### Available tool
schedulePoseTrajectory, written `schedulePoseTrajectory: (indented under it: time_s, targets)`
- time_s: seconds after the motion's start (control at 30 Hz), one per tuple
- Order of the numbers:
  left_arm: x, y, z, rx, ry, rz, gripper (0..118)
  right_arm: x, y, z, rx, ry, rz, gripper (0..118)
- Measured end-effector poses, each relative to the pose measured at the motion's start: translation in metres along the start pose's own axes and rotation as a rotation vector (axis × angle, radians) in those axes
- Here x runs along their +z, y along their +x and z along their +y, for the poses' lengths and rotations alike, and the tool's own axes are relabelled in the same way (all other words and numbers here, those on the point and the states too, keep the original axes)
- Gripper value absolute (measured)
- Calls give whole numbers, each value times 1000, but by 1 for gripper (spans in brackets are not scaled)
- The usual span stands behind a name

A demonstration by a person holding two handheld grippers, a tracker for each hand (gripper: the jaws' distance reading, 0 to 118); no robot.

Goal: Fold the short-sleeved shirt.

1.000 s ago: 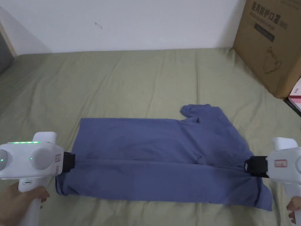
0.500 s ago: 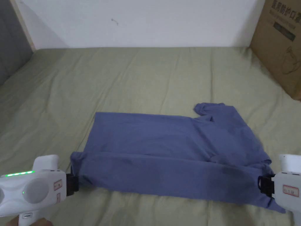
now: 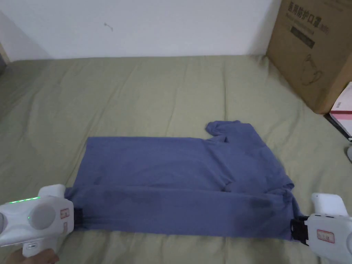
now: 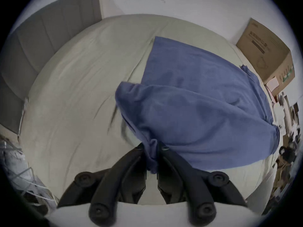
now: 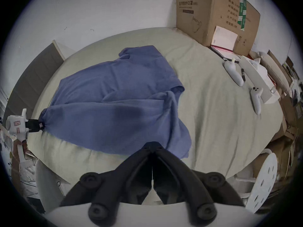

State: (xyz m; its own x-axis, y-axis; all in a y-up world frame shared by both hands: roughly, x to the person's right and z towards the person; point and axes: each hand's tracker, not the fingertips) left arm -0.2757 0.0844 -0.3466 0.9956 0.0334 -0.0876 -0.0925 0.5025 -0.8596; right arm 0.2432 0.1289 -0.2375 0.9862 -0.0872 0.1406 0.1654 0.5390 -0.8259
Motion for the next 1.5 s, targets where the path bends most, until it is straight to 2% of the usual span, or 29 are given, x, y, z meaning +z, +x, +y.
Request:
schedulePoseTrajectory:
  time_s: [0.07, 0.1, 0.13, 0.23, 0.3, 0.33, 0.37, 0.4, 0.43, 0.5, 0.6, 0.8, 1.0, 1.03, 1.07, 1.1, 1.13, 1.17, 1.2, 1.33, 1.4, 1.43, 1.47, 1.5]
  targets:
    - [6, -2, 0, -13, 6, -12, 10, -3, 8, 2, -30, 0, -33, 64]
    - [8, -3, 1, -22, 8, -16, 10, -7, 12, 5, -53, -7, -44, 80]
    - [11, -5, 0, -14, -2, -21, 10, -13, 18, 6, -79, -11, -41, 81]
    - [14, -9, 1, 2, -10, -48, 10, -39, 30, 12, -175, -60, -20, 81]
    - [20, -7, -1, 5, -7, -55, 10, -60, 31, 9, -162, -100, 10, 81]
    - [20, -7, -1, 5, -9, -55, 10, -74, 27, 5, -126, -142, -5, 76]
    - [19, -6, -2, 6, -21, -60, 10, -82, 24, 3, -101, -180, -20, 61]
    - [15, -6, -2, -2, -29, -58, 10, -79, 20, 3, -89, -162, -37, 55]
    - [15, -4, -4, -14, -39, -48, 10, -65, 18, 11, -20, -148, -19, 50]
    - [21, -4, -7, -46, -37, -47, 10, -55, 16, 20, 46, -151, 20, 19]
    - [30, -7, -11, -45, -39, -46, 10, -47, 17, 29, 44, -146, 14, 16]
    - [69, -19, -35, -16, -27, -54, 10, -14, 31, 14, 38, -151, 43, 16]
    - [77, -11, -89, -85, -105, -20, 10, -6, 44, -32, 0, -201, 50, 17]
    - [71, -10, -96, -86, -114, -21, 10, -9, 45, -38, -8, -204, 54, 29]
    - [66, -9, -100, -81, -123, -18, 13, -11, 44, -40, -22, -209, 53, 51]
    - [62, -7, -103, -65, -128, -10, 23, -13, 44, -41, -36, -213, 26, 71]
    - [67, -6, -99, -36, -106, 0, 43, -14, 44, -37, -26, -216, -37, 81]
    - [68, -4, -97, -36, -102, 20, 56, -10, 43, -32, -20, -193, -33, 81]
    - [73, -3, -93, -39, -90, 30, 65, -1, 43, -25, -24, -158, -30, 81]
    - [106, 5, -47, -31, 40, 7, 76, 25, 37, 14, -32, -32, 15, 81]
    - [114, 11, -29, -13, 79, -36, 74, 32, 32, 31, -33, 27, 51, 79]
    - [115, 16, -21, 8, 129, -73, 66, 35, 29, 39, -26, 56, 63, 67]
    - [114, 21, -15, 9, 141, -90, 48, 34, 21, 44, -10, 72, 57, 42]
    - [109, 28, -11, -11, 119, -77, 17, 32, 15, 48, -6, 79, 35, 10]
